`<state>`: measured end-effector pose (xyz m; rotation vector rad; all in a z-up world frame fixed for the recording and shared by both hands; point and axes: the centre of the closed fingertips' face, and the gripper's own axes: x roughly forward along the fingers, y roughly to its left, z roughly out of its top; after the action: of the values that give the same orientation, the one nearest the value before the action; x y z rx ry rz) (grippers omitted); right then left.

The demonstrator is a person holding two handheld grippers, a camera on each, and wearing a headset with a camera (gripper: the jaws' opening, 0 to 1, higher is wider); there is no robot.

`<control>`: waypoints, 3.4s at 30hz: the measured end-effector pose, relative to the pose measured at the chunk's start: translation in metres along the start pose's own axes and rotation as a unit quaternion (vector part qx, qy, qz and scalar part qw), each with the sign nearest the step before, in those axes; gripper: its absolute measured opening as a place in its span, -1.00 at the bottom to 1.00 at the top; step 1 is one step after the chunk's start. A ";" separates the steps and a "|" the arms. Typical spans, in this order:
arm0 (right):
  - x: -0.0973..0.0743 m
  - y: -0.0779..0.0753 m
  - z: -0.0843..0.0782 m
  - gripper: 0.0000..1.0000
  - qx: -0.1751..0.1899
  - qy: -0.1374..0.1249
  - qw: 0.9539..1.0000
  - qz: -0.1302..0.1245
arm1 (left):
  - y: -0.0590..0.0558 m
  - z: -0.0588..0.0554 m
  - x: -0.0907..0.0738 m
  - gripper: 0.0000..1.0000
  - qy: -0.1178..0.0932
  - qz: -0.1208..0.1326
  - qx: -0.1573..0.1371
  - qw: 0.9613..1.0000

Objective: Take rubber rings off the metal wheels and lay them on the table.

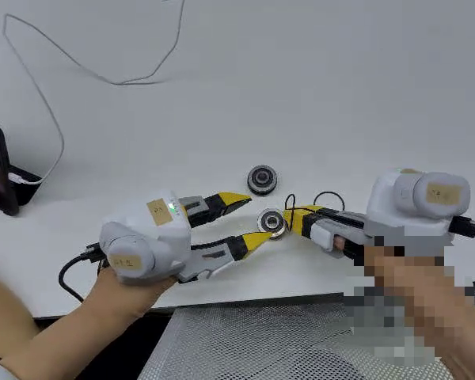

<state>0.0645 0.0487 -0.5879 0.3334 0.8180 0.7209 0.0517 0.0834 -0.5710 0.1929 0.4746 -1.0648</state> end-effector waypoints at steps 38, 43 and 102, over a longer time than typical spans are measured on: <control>-0.025 -0.057 0.002 -0.97 -0.462 0.130 0.858 -0.183 | 0.023 -0.008 -0.025 0.16 -0.041 0.059 -0.034 0.997; -0.027 -0.064 0.006 -0.97 -0.525 0.143 0.815 -0.199 | 0.025 -0.013 -0.027 0.16 -0.038 0.064 -0.035 0.997; -0.010 -0.025 0.018 -0.60 -0.394 0.053 0.912 -0.104 | 0.040 0.000 -0.022 -0.12 -0.040 0.071 -0.027 0.996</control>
<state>0.0849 0.0241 -0.5844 -0.5200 0.5908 0.8114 0.0777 0.1204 -0.5640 0.1334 0.4114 -0.9163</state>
